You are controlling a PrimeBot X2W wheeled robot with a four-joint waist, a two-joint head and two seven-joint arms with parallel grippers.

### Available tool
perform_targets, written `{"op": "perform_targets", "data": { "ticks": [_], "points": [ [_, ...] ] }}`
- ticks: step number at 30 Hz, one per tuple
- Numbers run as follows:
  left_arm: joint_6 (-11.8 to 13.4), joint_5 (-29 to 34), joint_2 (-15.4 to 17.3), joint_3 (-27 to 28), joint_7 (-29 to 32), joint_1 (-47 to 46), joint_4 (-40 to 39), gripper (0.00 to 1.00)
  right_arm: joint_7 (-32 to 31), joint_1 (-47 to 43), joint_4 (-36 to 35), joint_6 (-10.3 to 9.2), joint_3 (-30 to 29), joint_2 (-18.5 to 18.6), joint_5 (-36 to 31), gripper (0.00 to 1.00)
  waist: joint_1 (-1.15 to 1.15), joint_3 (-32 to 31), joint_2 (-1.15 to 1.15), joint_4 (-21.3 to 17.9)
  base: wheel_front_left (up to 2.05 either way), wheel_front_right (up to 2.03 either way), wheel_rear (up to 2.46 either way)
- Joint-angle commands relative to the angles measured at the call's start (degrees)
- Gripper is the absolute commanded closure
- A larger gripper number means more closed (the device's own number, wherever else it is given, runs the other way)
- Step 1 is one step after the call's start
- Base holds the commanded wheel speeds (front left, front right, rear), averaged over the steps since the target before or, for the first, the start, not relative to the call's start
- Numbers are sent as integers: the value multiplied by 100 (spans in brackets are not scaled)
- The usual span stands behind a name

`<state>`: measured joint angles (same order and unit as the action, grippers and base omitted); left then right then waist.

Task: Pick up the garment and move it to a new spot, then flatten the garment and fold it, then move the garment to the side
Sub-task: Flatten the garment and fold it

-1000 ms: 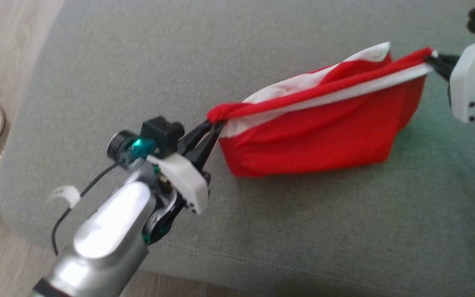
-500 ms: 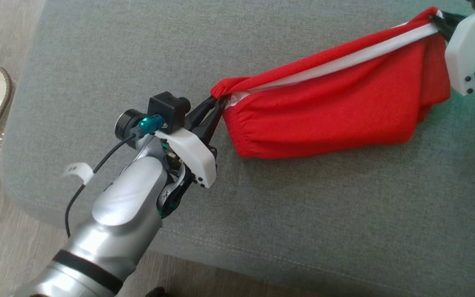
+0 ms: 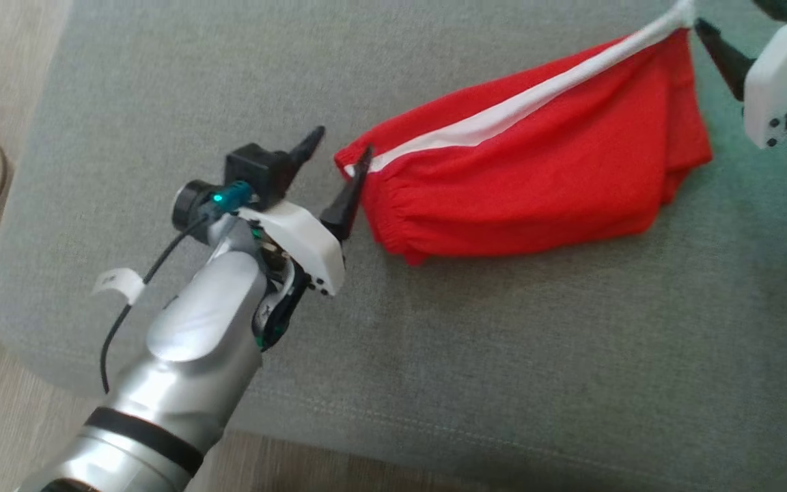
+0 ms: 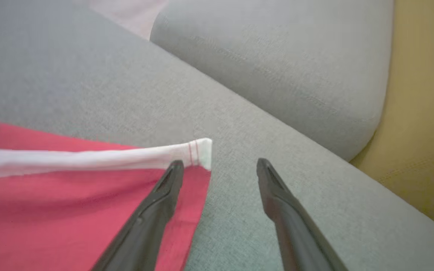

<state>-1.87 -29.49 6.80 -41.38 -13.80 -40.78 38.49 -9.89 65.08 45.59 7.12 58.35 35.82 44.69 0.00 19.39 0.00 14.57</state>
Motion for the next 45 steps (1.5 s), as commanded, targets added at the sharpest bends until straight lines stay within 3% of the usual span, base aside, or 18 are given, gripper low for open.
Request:
{"op": "perform_targets", "data": {
  "ticks": [1,14,23,28,32,38,45],
  "points": [
    [53,-41,134,256,-88,-90,-181,0,162,-119,-13,36,-103,-30,77,0,0,-153,0,-95,0,0,0],
    [532,-138,272,1119,-118,805,-1212,0,1617,-1204,460,36,-746,-555,448,0,0,-1121,0,-632,0,0,0],
    [668,215,-17,1730,-119,2073,-2141,0,2449,-2256,327,36,-1604,-970,304,0,0,-1679,0,-883,0,0,0],
    [685,501,-201,2014,-119,2659,-2488,0,2485,-2796,-128,36,-2398,-1090,-282,0,0,-1795,0,-973,0,0,0],
    [614,622,-327,2361,-119,3198,-2746,0,2487,-3598,-935,36,-3509,-1280,-1453,0,0,-1884,0,-1058,0,0,0],
    [607,680,-387,2850,-119,3777,-3107,0,2488,-4929,-1939,36,-4911,-2039,-2896,0,0,-1964,0,-1099,0,0,0],
    [608,685,-390,2767,-119,3942,-3243,0,2431,-5706,-2494,36,-5500,-2634,-3556,0,0,-1993,0,-1077,0,0,0]
  ]
}}
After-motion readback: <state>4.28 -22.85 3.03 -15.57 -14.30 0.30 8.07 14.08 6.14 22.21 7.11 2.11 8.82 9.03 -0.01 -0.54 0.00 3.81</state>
